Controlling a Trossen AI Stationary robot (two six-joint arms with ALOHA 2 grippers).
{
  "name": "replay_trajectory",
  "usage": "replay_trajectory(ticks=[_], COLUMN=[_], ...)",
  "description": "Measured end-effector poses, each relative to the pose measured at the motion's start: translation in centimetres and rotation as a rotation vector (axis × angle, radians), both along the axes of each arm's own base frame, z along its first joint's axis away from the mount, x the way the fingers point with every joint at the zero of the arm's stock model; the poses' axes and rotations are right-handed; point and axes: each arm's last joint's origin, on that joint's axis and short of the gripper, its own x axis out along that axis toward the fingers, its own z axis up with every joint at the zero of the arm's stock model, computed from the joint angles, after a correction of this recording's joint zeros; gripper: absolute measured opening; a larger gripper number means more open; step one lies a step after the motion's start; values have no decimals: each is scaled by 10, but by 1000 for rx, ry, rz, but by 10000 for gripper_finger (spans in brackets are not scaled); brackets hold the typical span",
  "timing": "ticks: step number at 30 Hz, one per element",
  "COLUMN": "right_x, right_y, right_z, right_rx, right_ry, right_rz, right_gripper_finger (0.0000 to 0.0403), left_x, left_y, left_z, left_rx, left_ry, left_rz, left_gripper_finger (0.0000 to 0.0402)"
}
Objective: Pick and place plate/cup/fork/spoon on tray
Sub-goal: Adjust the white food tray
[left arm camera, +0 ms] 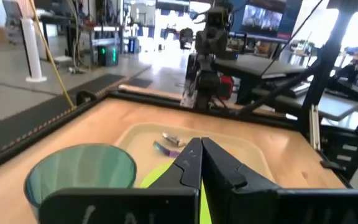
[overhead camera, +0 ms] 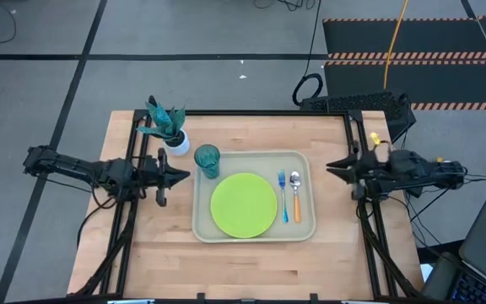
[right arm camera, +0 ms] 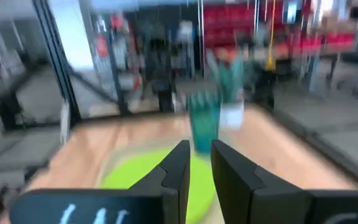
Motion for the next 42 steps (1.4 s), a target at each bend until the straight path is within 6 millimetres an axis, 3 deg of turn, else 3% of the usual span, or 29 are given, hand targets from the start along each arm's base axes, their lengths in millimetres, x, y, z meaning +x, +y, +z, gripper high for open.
replay_trajectory(ticks=[2, 10, 13, 16, 21, 27, 33, 42], right_x=[7, 30, 27, 27, 27, 27, 27, 27], right_y=[1, 5, 6, 7, 11, 9, 8, 8], right_z=[-13, -73, -66, -68, -68, -69, -69, -71], right_rx=[21, 71, 76, 79, 75, 24, 37, 27], right_ry=[52, -49, -185, -161, -163, -154, -150, -128], right_rz=[1, 45, 87, 121, 247, 190, 164, 163], right_gripper_finger=[57, 57, 57, 57, 57, 57, 57, 57], left_x=[0, 0, -3, -8, -12, -17, -18, -16], left_y=[0, -3, -3, -2, -1, -1, 2, 9], left_z=[-1, -13, -32, -48, -48, -36, -36, -42], left_rx=[-13, -37, -51, -63, -36, 61, 74, 12], left_ry=[5, -4, -72, -95, -99, -214, -220, -162], left_rz=[2, 7, 3, 9, -3, -92, -188, -143], left_gripper_finger=[5, 5, 3, 3, 4, 2, 2, 2])
